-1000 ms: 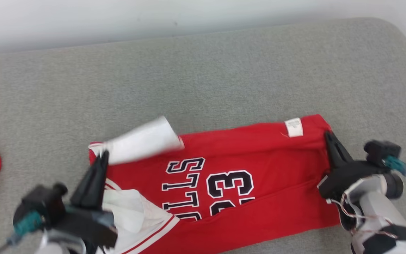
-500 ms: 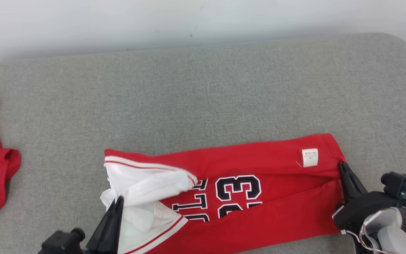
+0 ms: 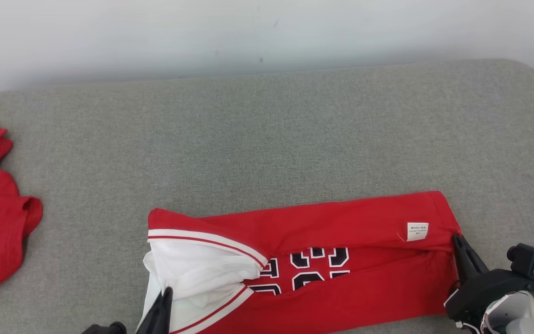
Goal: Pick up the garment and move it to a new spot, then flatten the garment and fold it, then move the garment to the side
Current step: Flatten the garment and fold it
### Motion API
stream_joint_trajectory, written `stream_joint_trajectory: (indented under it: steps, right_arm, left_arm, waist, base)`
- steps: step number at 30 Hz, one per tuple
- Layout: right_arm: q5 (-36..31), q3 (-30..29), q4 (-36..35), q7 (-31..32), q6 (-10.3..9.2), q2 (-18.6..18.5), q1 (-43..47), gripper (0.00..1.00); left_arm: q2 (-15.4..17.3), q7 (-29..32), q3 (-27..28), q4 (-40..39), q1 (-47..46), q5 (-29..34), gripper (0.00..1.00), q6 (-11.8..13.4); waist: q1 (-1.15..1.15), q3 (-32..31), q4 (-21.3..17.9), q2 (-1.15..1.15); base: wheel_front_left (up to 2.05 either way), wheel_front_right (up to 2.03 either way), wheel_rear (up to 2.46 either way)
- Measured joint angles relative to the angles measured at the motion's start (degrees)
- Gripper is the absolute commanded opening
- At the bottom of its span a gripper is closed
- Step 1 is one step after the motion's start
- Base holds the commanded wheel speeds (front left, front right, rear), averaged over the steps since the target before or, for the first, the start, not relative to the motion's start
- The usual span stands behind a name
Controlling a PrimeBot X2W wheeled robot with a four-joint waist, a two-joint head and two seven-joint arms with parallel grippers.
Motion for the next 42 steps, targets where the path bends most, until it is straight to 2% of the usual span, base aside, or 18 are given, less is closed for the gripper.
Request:
stream_joint_trajectory:
  steps: [1, 2, 6, 13, 19, 21, 24, 40, 41, 42]
  right_arm:
    - [-0.4, -0.4, -0.2, 0.0, 0.0, 0.1, 0.3, 0.47]
    - [-0.5, -0.6, -0.5, 0.0, 0.0, 0.3, 0.5, 1.0]
    - [-1.4, -1.5, -2.5, -0.3, 0.0, 0.4, 1.5, 1.0]
    - [-2.8, -2.2, -3.5, 1.1, 0.0, 0.0, 1.8, 1.0]
    - [-6.0, -2.1, 3.5, 3.1, 0.0, -1.2, -0.6, 1.0]
    - [-5.9, -2.2, 4.8, 3.1, 0.0, -1.1, -1.1, 1.0]
    - [-6.0, -2.2, 10.6, 3.2, 0.0, -1.1, -2.5, 1.0]
    - [-4.4, 0.5, 26.7, 0.6, 0.0, -1.0, -8.2, 1.0]
    - [-4.3, 1.0, 27.1, 0.4, -0.01, -1.0, -8.6, 0.37]
    - [-4.2, 1.7, 27.5, 0.2, -0.01, -0.9, -9.0, 0.0]
  left_arm:
    - [-0.2, -0.1, 0.1, 0.2, 0.0, 0.1, 1.0, -0.2]
    - [-0.7, -0.4, 0.8, 0.1, 0.0, 0.1, 1.0, -0.1]
    - [-1.5, -0.8, 4.4, -1.7, 0.0, 3.1, 1.0, 1.1]
    - [-4.4, -1.0, 15.3, -8.7, 2.4, 14.1, 1.0, 4.5]
    - [-4.7, -1.0, 20.5, -8.4, 5.4, 19.7, 1.0, 3.8]
    - [-4.7, -1.0, 20.6, -7.9, 5.7, 20.0, 1.0, 3.3]
    - [-4.6, -1.0, 20.7, -5.9, 6.7, 20.5, 1.0, 1.9]
    - [-5.8, -1.0, 21.6, -3.0, 6.8, 20.5, 1.0, 0.4]
    - [-5.9, -1.0, 21.7, -2.9, 6.8, 20.5, 1.0, 0.3]
    - [-6.0, -1.0, 21.7, -2.9, 6.8, 20.6, 1.0, 0.3]
  waist:
    - [0.0, -0.2, 0.1, 0.0]
    - [0.0, -0.5, 0.1, 0.0]
    - [0.0, -1.7, 0.4, 0.0]
    - [0.0, -3.8, 1.0, 0.0]
    - [0.0, -5.1, 2.0, 0.01]
    - [0.0, -5.3, 2.1, 0.01]
    - [0.0, -6.0, 3.0, 0.01]
    - [0.0, -7.5, 4.8, 0.0]
    - [0.0, -7.4, 4.8, 0.0]
    - [0.0, -7.4, 4.9, 0.01]
  base:
    - [0.0, 0.0, 0.0]
    - [0.0, 0.0, 0.0]
    - [0.0, 0.0, 0.0]
    - [0.0, 0.0, 0.0]
    - [0.0, 0.0, 0.0]
    - [0.0, 0.0, 0.0]
    - [0.0, 0.0, 0.0]
    - [0.0, 0.0, 0.0]
    - [0.0, 0.0, 0.0]
    - [0.0, 0.0, 0.0]
